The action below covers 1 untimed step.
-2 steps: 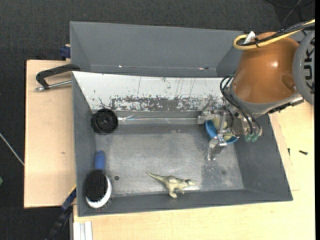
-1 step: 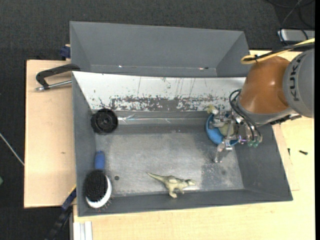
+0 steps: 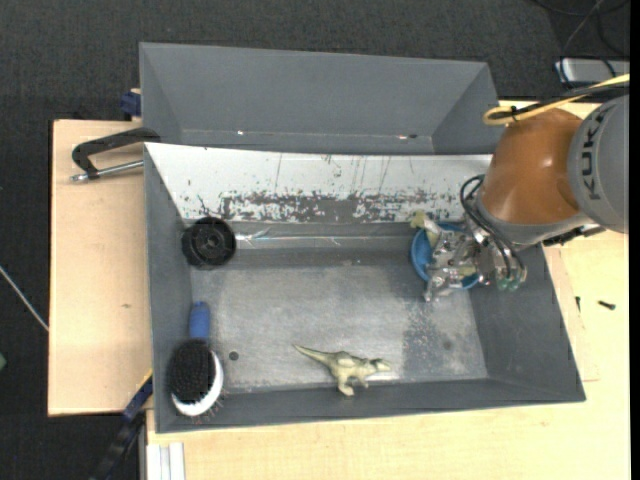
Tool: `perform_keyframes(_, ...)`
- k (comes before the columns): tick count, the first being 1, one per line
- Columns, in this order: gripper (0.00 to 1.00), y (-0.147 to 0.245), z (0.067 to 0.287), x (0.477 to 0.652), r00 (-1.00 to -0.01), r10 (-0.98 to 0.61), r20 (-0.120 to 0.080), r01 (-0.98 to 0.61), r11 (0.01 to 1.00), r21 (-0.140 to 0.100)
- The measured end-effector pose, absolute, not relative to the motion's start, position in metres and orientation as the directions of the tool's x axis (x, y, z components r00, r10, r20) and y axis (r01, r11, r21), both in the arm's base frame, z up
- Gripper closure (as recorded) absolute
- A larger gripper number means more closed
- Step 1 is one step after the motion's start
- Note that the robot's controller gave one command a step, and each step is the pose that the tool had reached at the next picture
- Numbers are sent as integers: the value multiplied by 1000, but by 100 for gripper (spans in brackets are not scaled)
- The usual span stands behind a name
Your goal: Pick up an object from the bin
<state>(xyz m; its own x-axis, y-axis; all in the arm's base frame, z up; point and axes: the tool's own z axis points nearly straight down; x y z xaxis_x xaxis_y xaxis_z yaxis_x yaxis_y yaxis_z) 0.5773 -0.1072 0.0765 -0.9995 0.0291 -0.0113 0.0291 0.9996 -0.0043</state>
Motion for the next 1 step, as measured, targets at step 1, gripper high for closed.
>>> perform_keyframes(1,100,-105,216,586,-999,42,-15,42,999,-1)
